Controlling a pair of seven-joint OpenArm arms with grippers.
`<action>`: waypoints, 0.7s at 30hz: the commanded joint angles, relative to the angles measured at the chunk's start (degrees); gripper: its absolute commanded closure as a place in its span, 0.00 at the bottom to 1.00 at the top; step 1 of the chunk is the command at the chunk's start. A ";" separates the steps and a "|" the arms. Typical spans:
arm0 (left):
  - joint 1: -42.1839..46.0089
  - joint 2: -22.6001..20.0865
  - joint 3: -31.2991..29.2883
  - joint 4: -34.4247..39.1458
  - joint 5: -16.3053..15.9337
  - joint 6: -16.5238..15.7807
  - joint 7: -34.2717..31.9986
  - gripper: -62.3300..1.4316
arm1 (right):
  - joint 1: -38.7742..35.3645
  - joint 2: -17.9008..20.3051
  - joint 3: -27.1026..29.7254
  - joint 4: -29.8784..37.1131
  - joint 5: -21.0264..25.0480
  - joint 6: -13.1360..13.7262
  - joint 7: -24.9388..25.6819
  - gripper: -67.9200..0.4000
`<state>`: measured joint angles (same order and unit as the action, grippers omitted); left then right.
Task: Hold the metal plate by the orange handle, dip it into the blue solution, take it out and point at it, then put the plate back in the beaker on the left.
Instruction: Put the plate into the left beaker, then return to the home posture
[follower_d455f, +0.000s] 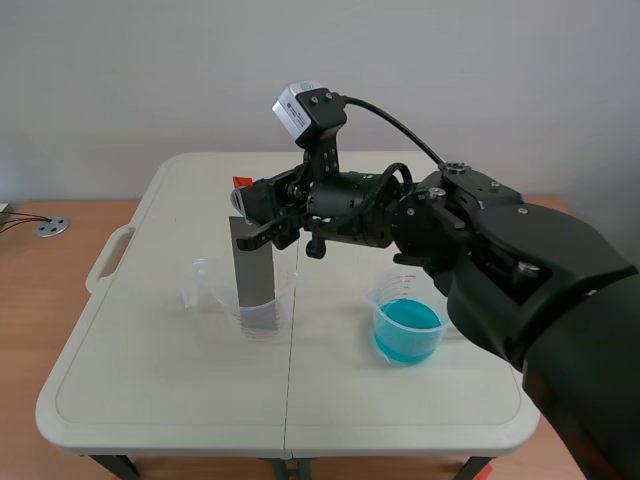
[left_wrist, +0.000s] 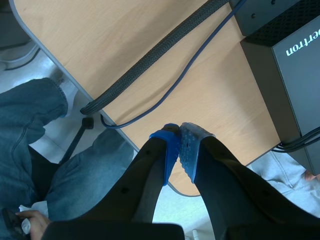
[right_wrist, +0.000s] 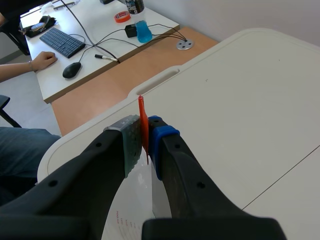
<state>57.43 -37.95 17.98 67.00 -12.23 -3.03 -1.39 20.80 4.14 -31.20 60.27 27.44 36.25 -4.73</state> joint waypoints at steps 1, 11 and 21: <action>0.46 0.15 0.11 0.81 -0.15 -0.13 -0.26 0.95 | 1.27 -0.02 0.00 0.63 -0.04 0.17 0.20 0.89; 0.46 0.15 0.11 0.81 -0.15 -0.13 -0.11 0.95 | 1.27 0.13 0.07 0.63 -0.17 0.17 0.26 0.56; 0.46 0.17 0.11 0.83 -0.22 -0.13 0.96 0.00 | 1.25 0.15 0.13 0.63 -0.17 -1.86 2.21 0.03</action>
<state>57.43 -37.95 17.98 67.13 -12.47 -3.05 -0.10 20.75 4.16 -31.20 60.27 26.83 35.18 -3.46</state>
